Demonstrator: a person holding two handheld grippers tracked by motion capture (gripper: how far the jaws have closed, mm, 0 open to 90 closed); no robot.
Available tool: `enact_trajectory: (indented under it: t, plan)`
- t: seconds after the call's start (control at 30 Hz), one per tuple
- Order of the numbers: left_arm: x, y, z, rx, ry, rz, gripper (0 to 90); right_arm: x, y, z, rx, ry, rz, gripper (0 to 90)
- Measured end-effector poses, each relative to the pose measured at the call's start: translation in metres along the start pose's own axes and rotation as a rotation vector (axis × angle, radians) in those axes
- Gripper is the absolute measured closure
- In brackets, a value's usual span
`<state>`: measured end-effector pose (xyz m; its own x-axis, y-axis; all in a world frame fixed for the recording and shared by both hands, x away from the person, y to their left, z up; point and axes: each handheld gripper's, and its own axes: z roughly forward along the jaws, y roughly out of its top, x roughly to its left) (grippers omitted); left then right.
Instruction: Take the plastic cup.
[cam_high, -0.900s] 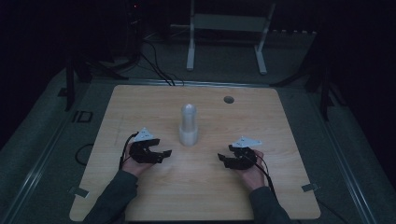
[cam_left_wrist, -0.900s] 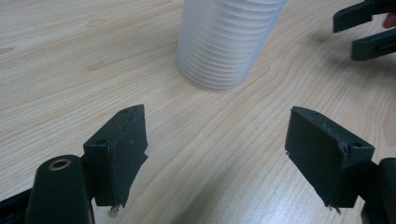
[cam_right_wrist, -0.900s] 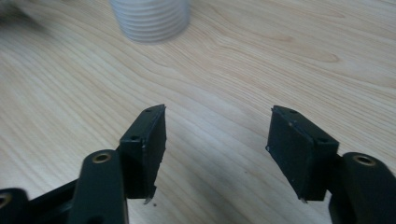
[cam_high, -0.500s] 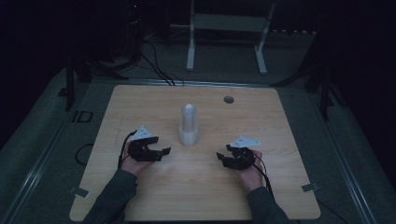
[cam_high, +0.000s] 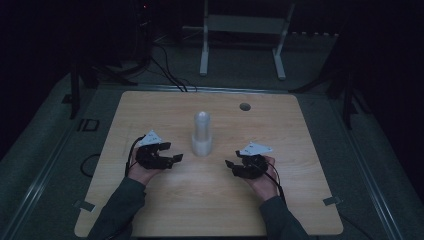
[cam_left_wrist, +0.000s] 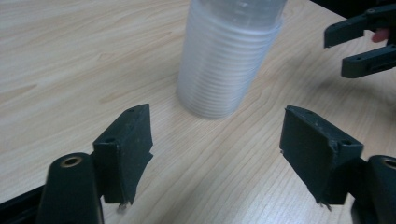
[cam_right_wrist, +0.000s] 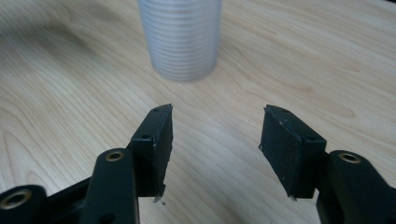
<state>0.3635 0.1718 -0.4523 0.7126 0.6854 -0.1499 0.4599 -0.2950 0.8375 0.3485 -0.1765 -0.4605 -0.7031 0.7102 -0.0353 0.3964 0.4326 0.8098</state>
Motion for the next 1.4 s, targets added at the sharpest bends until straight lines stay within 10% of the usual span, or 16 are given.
enact_trajectory:
  t: [1.4]
  plan:
    - [-0.003,0.039,-0.003,-0.018,0.009,0.066,25.9,0.022,0.041,0.029,-0.031,0.037,-0.064,40.7]
